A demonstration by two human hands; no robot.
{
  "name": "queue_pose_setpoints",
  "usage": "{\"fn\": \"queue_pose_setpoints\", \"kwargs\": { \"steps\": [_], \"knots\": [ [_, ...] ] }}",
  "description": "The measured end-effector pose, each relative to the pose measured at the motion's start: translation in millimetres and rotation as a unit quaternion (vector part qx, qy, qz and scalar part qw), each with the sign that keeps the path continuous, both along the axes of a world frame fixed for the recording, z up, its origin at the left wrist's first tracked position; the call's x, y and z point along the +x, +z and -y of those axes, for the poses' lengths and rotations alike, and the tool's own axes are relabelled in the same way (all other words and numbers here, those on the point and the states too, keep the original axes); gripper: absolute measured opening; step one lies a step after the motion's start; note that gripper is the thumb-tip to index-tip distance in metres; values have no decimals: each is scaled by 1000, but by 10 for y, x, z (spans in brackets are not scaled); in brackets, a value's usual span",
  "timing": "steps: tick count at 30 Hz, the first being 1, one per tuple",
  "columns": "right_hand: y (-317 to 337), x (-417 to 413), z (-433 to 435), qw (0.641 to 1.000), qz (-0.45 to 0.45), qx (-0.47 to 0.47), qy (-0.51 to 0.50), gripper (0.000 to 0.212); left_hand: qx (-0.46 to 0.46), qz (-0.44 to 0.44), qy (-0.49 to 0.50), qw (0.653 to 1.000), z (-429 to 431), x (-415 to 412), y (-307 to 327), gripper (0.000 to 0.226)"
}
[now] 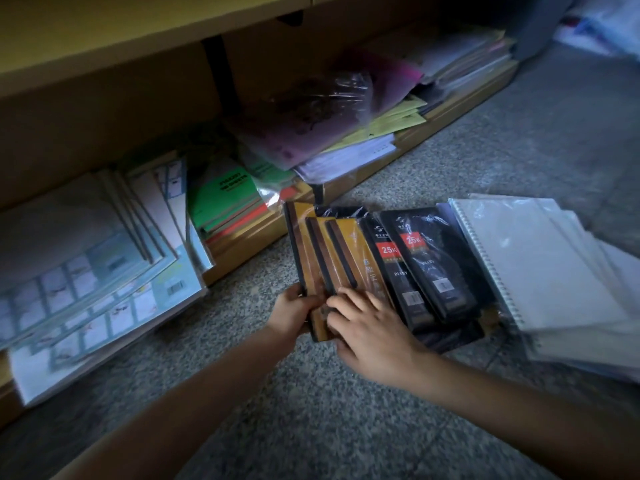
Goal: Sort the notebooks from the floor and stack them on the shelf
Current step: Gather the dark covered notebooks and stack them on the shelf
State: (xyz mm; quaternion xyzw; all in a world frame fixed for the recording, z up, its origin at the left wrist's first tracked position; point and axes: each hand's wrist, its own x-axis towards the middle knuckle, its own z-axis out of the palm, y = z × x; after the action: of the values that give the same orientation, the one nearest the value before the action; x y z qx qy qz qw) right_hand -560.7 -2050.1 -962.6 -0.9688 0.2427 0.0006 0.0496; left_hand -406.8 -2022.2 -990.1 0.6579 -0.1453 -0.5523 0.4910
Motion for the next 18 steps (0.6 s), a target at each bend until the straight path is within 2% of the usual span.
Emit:
{"fn": "queue_pose_setpoints", "kwargs": {
  "steps": [4, 8, 12, 15, 17, 18],
  "knots": [
    [3, -69, 10, 997, -34, 71, 17, 32, 5, 34, -12, 999, -241, 256, 135, 24],
    [-21, -108, 22, 994, -68, 83, 32, 40, 0, 62, -15, 998, -592, 419, 334, 19],
    [-60, -58, 46, 984, -150, 86, 51, 50, -17, 156, -13, 988, -863, 554, 556, 8],
    [-135, -29, 92, 988, -119, 87, 49, 49, -42, 257, -42, 965, -954, 651, 904, 21],
    [-137, 44, 96, 983, -105, 152, 11, 66, -67, 308, -56, 947, -994, 664, 1217, 21],
    [-123, 82, 80, 971, -88, 221, -21, 76, -84, 323, -64, 940, -1008, 648, 1369, 15]
  ]
}}
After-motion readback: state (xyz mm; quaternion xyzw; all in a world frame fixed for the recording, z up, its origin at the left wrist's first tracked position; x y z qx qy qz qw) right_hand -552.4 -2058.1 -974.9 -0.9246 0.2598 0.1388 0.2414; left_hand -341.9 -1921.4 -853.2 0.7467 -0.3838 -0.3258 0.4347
